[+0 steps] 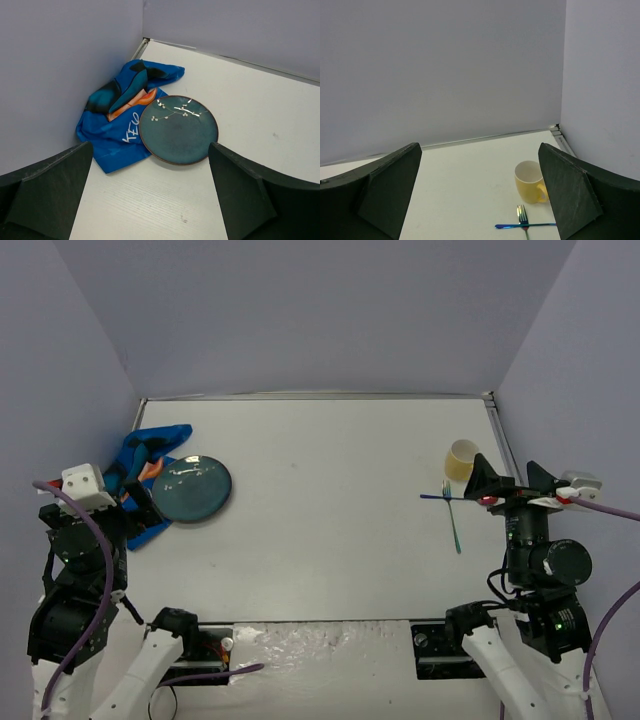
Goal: Set the dinner table for one person
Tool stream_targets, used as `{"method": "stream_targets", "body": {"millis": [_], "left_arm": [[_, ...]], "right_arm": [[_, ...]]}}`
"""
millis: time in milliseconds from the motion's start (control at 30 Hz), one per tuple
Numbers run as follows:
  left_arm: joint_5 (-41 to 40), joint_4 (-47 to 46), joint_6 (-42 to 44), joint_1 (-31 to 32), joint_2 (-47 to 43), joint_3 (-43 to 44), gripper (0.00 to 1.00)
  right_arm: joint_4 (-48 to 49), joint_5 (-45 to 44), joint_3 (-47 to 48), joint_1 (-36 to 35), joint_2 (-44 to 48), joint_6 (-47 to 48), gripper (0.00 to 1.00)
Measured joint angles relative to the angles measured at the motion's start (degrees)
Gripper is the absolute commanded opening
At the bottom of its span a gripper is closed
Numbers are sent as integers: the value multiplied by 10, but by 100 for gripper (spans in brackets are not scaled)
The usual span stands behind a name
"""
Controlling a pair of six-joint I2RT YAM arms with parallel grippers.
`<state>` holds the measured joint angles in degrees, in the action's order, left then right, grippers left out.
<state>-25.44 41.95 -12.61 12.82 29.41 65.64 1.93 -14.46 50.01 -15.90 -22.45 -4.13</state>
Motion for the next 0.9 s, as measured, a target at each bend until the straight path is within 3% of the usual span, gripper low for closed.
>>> {"method": "stream_targets", "body": {"millis": [433,667,900], "left_arm": [[5,2,-40,0,63,-19,97],[-15,-16,-60,-4,201,-19,97],[18,-97,-68,-102,390,-1,97]], "right_arm": [[-19,77,-41,0,-83,-115,100],[-26,158,-53,0,-157,-150,100],[-26,196,-55,0,-200,-159,100]]}}
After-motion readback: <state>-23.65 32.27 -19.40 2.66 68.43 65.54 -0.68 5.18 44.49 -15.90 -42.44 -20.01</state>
